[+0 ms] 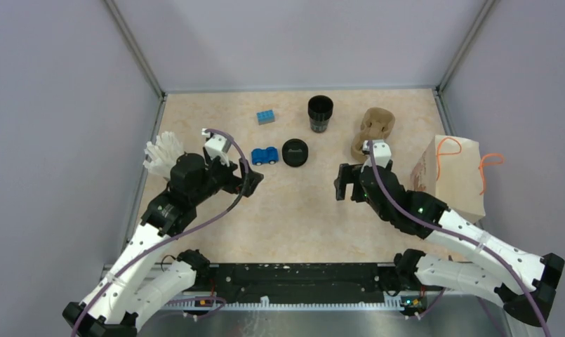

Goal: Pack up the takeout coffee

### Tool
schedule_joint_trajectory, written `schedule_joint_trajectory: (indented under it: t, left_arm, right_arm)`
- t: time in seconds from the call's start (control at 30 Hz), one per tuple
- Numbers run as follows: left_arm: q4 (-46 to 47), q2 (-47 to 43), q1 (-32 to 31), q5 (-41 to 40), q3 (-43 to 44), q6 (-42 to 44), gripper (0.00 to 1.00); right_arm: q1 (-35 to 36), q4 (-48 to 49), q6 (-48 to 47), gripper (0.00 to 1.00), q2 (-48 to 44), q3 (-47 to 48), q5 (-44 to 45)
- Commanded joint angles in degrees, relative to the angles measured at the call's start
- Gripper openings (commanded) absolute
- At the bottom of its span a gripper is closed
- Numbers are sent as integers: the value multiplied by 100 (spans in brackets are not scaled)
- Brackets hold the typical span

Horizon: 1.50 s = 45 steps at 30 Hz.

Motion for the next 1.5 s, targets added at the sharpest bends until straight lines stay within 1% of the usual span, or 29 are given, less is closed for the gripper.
schedule_joint_trajectory:
  t: [0.0,0.17,0.27,0.4,0.5,0.57,0.67,0.73,0.83,0.9,0.97,1.07,1.13,1.2,1.27,1.3,1.37,1.47]
  left_arm:
    - [280,-115,16,-55,-116,123,99]
    - [350,-295,18,-167,-297,148,99]
    - [372,-440,13,-231,-438,174,99]
    - [346,-596,15,-252,-506,193,99]
    - [362,-712,18,-252,-550,194,99]
    - [372,-764,18,-251,-562,194,99]
    - [390,-796,16,-248,-569,211,99]
    - [391,-809,16,-230,-560,211,99]
    - [381,-843,20,-180,-559,203,99]
    - [375,-849,19,-180,-558,194,99]
    - [365,-858,14,-193,-548,194,99]
    - [339,-862,14,-249,-533,185,99]
    - [329,-854,4,-249,-532,177,99]
    - [325,-834,-25,-245,-527,176,99]
    - [320,-819,-55,-215,-518,176,99]
    - [320,-822,-63,-201,-514,176,99]
    - [320,-814,-75,-192,-518,176,99]
    - [320,-825,-100,-165,-517,169,99]
  right_arm:
    - [52,17,136,91,139,375,170]
    - [57,233,116,91,256,471,286]
    - [56,304,-105,90,569,667,515]
    - [52,255,-264,86,1251,1109,1126]
    - [28,-137,-114,83,1868,1610,1947]
    - [-175,-161,-220,79,2236,1827,2034]
    - [-686,277,-624,69,2633,1916,1332]
    - [-847,808,-1005,65,2853,1875,950]
    - [-1080,1358,-1007,60,3392,2029,748]
    - [-1168,1672,-997,58,3763,2220,643]
    - [-1194,2174,-1168,56,4157,2387,528]
    - [-1289,2667,-1496,52,4811,2833,397]
    - [-1407,2480,-1560,49,5238,3491,207]
    - [-1501,2002,-1332,47,5598,4154,338]
    - [-1549,1827,-1377,47,5832,4588,357]
    - [-1567,1871,-1556,47,5903,4708,159]
    - [-1654,1912,-2024,46,6096,4948,-584]
    - [-1799,1701,-2481,40,6405,5378,-999]
